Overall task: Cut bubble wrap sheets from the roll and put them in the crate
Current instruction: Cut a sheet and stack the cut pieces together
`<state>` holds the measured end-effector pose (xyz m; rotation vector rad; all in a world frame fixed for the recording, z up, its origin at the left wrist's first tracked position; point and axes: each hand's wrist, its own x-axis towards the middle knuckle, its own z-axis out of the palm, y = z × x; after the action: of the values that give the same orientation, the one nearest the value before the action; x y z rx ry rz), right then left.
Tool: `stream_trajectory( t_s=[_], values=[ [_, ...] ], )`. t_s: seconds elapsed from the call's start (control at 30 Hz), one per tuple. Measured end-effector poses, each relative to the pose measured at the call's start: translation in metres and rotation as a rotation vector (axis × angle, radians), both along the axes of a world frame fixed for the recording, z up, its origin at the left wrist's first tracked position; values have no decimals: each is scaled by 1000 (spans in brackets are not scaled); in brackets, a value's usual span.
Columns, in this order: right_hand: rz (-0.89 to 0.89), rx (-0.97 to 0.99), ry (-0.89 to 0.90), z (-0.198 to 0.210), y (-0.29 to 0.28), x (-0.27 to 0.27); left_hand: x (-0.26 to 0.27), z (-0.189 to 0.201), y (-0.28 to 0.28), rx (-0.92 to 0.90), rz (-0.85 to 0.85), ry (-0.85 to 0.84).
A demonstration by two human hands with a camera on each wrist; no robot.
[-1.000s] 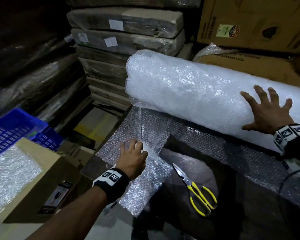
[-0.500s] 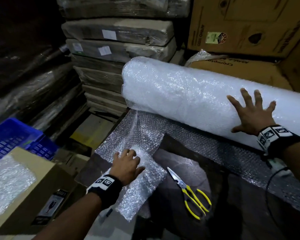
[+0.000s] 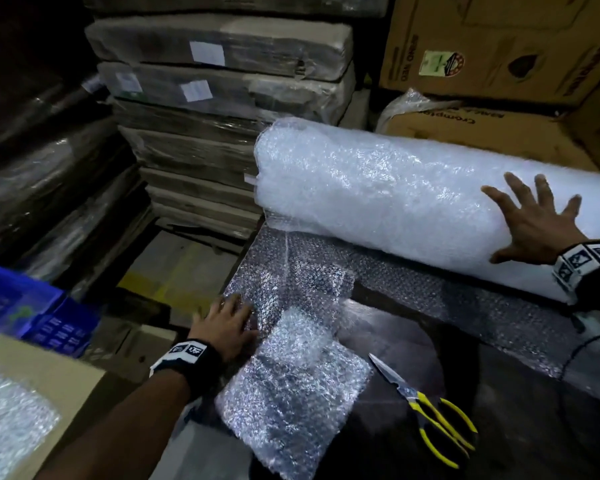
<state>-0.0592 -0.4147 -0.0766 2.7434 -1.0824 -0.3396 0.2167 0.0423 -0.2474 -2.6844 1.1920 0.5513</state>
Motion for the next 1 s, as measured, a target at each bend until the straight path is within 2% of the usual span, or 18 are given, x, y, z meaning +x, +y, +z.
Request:
stream_trajectory(
  t_s=[0.1,0.3,0.57,0.7,0.83,1.0],
  values=[
    [-7,3,-14,-3,0,7,16,-15,8,20,10,-23],
    [8,7,-47,-5,2,33,36,-13,18,10,52,-110],
    [37,13,-80,-12,4,45,57,-18,33,-32,195,-132],
    [43,12,-81,-15,8,49,53,-16,23,-112,74,-111],
    [64,13,-87,-16,14,61,51,-23,15,-40,-92,-67],
    [90,11,-92,-20,27,86,61,-24,21,19,-67,-58]
  ],
)
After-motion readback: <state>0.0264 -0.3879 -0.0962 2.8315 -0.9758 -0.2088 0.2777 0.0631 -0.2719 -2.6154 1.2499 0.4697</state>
